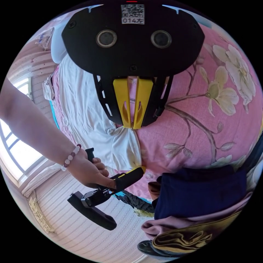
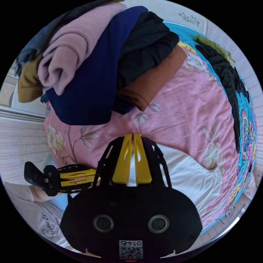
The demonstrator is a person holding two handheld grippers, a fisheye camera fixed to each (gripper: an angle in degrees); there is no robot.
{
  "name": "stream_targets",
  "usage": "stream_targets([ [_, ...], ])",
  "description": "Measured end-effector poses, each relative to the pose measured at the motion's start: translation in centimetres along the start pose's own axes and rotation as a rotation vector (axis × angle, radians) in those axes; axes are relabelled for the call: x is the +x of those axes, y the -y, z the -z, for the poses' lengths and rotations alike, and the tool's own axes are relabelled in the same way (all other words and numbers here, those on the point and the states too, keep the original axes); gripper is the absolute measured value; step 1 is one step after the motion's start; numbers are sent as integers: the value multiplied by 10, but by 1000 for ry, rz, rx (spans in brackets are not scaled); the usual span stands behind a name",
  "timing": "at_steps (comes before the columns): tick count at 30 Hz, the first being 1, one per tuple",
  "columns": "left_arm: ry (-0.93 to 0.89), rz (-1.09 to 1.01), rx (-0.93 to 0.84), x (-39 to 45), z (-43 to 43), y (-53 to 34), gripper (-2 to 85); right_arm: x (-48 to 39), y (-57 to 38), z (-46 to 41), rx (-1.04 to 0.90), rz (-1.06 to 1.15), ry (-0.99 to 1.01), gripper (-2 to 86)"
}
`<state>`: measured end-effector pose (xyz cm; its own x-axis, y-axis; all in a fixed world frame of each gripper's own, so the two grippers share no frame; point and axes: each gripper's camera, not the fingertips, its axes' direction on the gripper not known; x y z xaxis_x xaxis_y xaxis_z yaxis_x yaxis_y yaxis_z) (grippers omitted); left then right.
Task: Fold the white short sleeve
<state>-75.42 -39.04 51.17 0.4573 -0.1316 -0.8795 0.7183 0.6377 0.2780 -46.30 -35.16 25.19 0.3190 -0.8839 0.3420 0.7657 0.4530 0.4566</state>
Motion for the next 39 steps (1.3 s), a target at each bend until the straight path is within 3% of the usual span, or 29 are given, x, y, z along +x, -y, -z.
stream_targets([
  [4, -14, 17, 63, 2, 12, 3, -10, -7, 0, 22, 62, 42, -69, 2],
  [10, 34, 9, 72, 0, 11, 14, -10, 2, 5, 39, 166, 18, 62, 0],
  [15, 57, -13, -4, -2, -4, 9, -8, 7, -3, 16, 98, -13, 153, 8],
  [22, 52, -59, 80, 12, 11, 0, 10, 13, -38, 72, 240, -13, 129, 41],
  [28, 86, -49, 179, 26, -1, -9, 89, 9, -42, 52, 119, -36, 89, 66],
  [30, 79, -65, 136, 31, -18, -6, 86, 10, -44, 39, 83, -59, 91, 67],
  [33, 106, -32, 11, 33, -41, 4, 48, 18, -60, 51, 154, -115, 71, 24],
  [39, 43, -143, 106, 58, -38, 4, -2, 72, -134, 128, 435, -211, 296, 7],
])
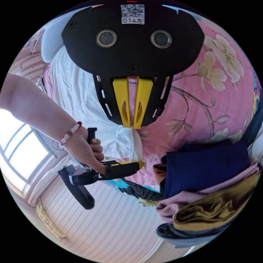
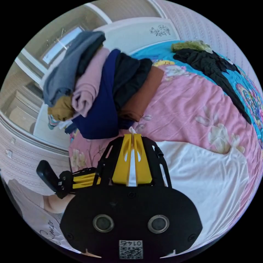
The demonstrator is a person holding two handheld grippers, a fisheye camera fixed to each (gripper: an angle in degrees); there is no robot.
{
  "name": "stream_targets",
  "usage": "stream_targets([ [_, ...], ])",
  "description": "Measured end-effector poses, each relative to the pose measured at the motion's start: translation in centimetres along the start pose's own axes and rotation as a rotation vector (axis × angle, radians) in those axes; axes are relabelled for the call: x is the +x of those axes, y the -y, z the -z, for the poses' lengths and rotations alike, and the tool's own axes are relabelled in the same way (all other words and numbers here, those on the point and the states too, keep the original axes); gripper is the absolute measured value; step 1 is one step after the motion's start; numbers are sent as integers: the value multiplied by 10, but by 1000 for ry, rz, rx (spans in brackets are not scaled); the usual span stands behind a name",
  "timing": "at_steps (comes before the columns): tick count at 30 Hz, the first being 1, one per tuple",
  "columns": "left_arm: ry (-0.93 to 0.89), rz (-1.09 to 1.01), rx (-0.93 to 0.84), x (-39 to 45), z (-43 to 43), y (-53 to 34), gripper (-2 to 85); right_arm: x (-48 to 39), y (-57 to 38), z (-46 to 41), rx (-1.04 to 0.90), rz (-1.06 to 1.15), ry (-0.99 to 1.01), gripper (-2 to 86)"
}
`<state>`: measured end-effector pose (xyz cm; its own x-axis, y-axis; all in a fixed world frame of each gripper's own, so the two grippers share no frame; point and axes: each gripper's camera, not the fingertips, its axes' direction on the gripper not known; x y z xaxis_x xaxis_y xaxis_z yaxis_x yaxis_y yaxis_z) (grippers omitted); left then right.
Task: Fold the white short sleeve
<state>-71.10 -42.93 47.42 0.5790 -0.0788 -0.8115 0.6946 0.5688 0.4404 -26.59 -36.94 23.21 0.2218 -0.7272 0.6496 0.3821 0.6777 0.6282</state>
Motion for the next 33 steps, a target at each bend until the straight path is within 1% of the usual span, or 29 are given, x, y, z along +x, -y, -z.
stream_targets([
  [2, -124, -107, 92, 24, 7, 0, -1, 23, -28, 60, 141, -62, 67, 6],
  [4, -199, -179, 87, 45, 3, 0, 5, 41, -54, 96, 205, -115, 60, 7],
  [6, -240, -215, 52, 61, -9, -4, 15, 61, -79, 118, 200, -178, 17, 9],
  [9, -248, -193, -32, 72, -35, -16, 53, 96, -113, 129, 91, -318, -39, 15],
  [10, -239, -186, -67, 74, -44, -20, 65, 104, -123, 134, 59, -351, -63, 18],
  [11, -222, -185, -92, 77, -50, -24, 73, 107, -132, 142, 68, -363, -89, 20],
  [15, -167, -194, -80, 86, -61, -28, 78, 96, -133, 164, 124, -309, -135, 25],
  [20, -24, -252, -128, 111, -101, -21, 62, 69, -79, 157, 51, -156, -97, 42],
  [23, -20, -254, -258, 122, -136, -21, 51, 62, -47, 143, -9, -111, -140, 58],
  [25, -8, -250, -283, 125, -151, -25, 40, 63, -33, 136, -47, -106, -173, 53],
  [28, -28, -232, -273, 130, -163, -31, 31, 71, -19, 120, -157, -123, -246, 18],
  [33, 52, -292, -248, 158, -182, -44, 21, 80, -24, 154, -110, -167, -187, 4],
])
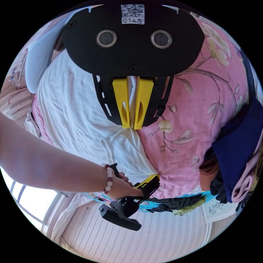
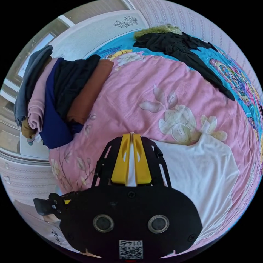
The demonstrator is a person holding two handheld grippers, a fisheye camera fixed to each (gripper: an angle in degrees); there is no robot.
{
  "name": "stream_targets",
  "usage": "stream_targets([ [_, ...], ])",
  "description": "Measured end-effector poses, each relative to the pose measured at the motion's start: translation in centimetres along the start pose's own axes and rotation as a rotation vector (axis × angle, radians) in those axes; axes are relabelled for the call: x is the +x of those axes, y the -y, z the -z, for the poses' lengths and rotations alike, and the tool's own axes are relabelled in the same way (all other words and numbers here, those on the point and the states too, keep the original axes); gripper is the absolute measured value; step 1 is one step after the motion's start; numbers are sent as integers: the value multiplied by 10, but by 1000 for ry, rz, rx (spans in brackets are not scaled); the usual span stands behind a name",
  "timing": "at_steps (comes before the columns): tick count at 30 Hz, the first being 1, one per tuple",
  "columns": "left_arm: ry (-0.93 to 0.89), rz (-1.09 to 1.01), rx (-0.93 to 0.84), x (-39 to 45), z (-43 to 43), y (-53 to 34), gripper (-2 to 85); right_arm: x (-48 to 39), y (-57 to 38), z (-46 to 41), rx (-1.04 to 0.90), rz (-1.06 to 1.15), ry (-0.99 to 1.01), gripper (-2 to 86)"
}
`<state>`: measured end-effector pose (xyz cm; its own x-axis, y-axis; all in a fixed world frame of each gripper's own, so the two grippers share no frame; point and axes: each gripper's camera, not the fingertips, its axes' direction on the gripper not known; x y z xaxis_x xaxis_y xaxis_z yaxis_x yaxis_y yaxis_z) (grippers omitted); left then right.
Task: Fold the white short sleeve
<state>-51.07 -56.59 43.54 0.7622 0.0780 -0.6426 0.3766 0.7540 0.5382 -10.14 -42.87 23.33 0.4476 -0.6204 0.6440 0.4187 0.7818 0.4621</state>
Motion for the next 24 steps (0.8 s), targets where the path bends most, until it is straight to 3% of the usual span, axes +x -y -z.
stream_targets([
  [7, -25, -62, 140, 22, 8, -14, -4, 62, -144, 147, 392, -82, 144, 23],
  [11, 104, -102, 218, 31, 25, -32, 5, 127, -295, 211, 527, -323, 139, 68],
  [17, 37, -106, 280, 55, 32, -29, 43, 200, -462, 257, 649, -693, 91, 89],
  [20, 44, -99, 278, 92, 12, -2, 84, 222, -490, 265, 738, -737, 167, 92],
  [24, -113, -279, 253, 162, -24, 47, 94, 237, -504, 270, 800, -757, 206, 58],
])
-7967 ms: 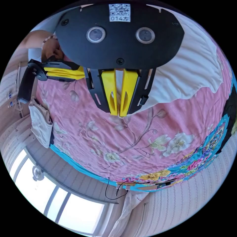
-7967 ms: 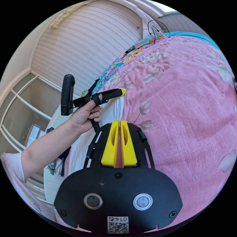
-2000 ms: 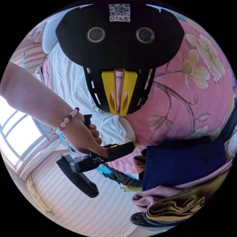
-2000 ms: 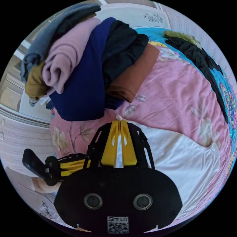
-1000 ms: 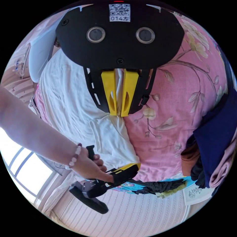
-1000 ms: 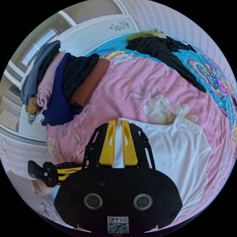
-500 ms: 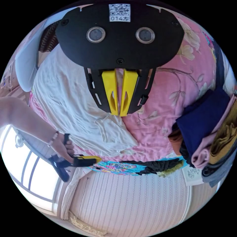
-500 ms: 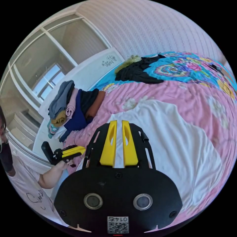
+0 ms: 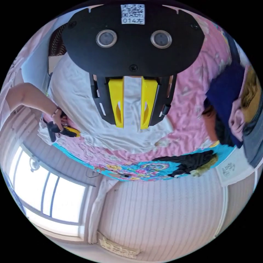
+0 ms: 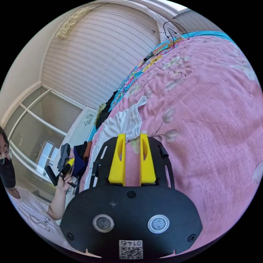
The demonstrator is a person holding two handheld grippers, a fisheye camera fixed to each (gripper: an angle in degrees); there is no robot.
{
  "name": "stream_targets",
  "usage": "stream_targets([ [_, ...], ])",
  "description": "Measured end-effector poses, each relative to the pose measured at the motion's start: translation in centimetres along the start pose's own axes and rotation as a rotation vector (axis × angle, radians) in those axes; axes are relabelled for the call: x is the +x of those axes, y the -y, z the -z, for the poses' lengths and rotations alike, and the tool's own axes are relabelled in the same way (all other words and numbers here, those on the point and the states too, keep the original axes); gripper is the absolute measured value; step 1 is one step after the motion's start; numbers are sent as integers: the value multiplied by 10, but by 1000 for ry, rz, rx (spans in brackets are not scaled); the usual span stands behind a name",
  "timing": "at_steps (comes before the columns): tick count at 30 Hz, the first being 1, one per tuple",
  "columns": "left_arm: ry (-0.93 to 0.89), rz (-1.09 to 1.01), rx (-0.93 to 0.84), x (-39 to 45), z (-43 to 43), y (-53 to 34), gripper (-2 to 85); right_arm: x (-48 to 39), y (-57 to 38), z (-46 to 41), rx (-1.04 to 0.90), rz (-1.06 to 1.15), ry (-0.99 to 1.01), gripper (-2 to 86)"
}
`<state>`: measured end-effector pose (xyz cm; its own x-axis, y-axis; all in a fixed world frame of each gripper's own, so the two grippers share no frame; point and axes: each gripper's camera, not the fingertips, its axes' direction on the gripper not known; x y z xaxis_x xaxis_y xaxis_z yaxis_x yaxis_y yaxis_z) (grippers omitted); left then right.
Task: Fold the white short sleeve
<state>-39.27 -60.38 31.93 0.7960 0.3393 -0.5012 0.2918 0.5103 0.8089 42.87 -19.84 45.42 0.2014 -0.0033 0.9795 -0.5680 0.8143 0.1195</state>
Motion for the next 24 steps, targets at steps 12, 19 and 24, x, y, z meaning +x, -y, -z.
stream_targets([
  [12, -183, -529, -190, 209, -253, 154, 23, 26, 22, 64, 19, -26, 156, 7],
  [19, 33, -596, -542, 275, -367, 159, 8, 30, 29, 97, 25, -16, 203, 6],
  [24, 89, -571, -437, 268, -354, 164, -4, 31, 30, 118, 57, 13, 269, 3],
])
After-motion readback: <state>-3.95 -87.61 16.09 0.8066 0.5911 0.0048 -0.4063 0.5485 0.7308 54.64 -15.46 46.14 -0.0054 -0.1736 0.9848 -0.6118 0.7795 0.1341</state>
